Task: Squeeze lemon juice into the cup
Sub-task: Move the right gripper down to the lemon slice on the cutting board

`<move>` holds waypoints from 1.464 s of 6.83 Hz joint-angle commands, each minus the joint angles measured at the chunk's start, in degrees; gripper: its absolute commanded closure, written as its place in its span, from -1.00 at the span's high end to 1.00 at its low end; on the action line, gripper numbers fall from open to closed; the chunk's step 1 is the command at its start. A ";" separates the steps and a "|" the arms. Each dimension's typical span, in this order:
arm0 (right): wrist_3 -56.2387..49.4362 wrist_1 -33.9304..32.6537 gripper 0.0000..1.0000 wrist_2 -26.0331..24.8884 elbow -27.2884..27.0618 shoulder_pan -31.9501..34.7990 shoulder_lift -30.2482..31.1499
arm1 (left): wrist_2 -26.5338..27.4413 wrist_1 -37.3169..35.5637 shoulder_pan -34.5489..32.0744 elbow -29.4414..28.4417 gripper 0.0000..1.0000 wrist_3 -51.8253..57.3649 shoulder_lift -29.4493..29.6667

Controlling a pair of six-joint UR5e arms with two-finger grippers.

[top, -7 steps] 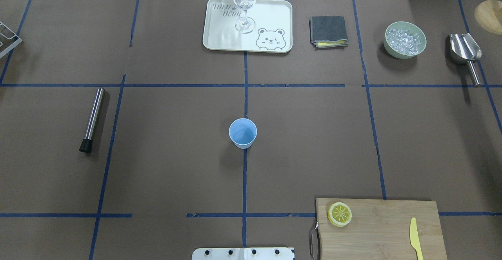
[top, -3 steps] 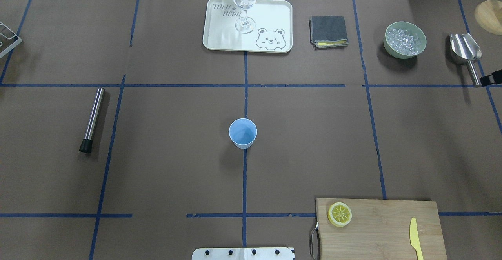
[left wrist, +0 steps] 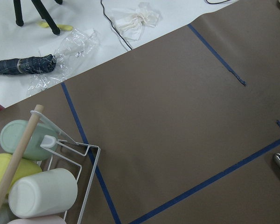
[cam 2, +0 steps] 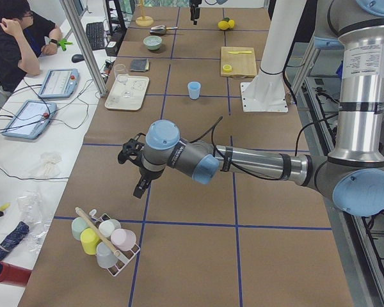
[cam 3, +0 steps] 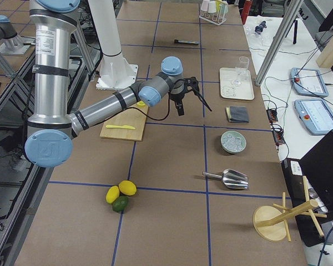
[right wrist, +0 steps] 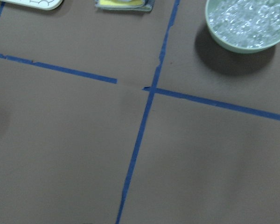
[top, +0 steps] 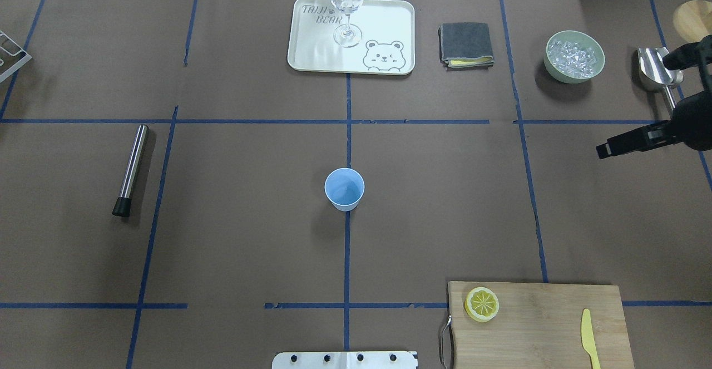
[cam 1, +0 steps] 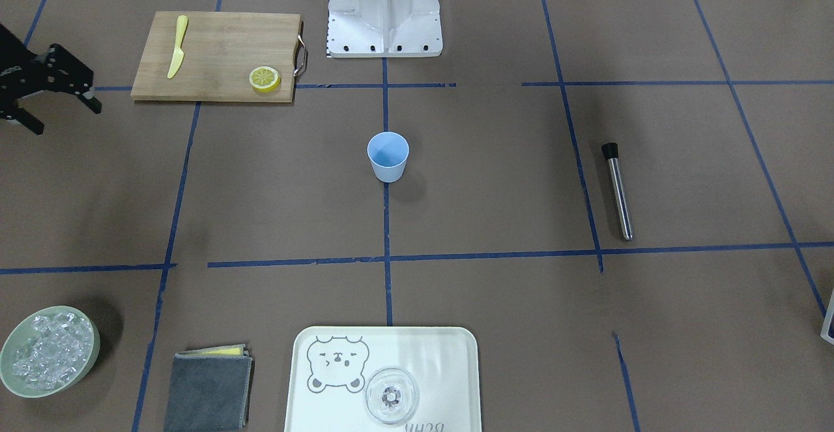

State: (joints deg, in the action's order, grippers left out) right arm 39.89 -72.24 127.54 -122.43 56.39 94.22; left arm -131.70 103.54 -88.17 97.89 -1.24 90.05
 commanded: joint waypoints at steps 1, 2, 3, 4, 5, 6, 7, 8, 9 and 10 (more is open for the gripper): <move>14.52 -0.44 1.00 -8.41 -3.15 -13.09 -4.46 | 5.75 -15.54 0.10 0.20 1.00 3.51 2.24; 19.90 -0.44 1.00 -16.89 -4.21 -21.24 -5.01 | 5.67 -15.73 0.02 0.72 1.00 3.61 1.97; 23.53 -0.53 1.00 -24.28 -4.31 -28.02 -4.93 | 5.76 -15.74 0.19 0.38 1.00 3.61 2.14; 27.30 -0.88 1.00 -32.80 -4.31 -35.31 -4.84 | 5.76 -15.74 0.19 0.37 1.00 3.61 2.41; 28.12 -2.54 1.00 -37.58 -4.40 -39.82 -4.84 | 5.76 -15.74 0.19 0.20 1.00 3.61 2.58; 31.00 -4.55 1.00 -41.28 -4.40 -44.22 -5.19 | 5.67 -15.74 0.19 0.20 1.00 3.61 2.58; 31.38 -5.44 1.00 -45.23 -4.31 -48.09 -5.36 | 5.58 -15.74 0.19 0.20 1.00 3.61 2.58; 31.47 -5.54 1.00 -46.41 -4.05 -50.57 -4.84 | 5.58 -15.74 0.19 0.02 1.00 3.61 2.58; 32.43 -5.54 1.00 -47.81 -3.70 -52.68 -4.32 | 5.58 -15.74 0.19 0.02 1.00 3.61 2.41; 33.22 -5.54 0.99 -48.69 -3.52 -53.57 -4.05 | 5.49 -15.74 0.19 0.11 1.00 3.61 2.41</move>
State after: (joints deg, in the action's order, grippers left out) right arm 72.20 -77.72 80.20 -126.21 4.52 89.78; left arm -126.14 87.80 -87.98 97.96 2.37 92.52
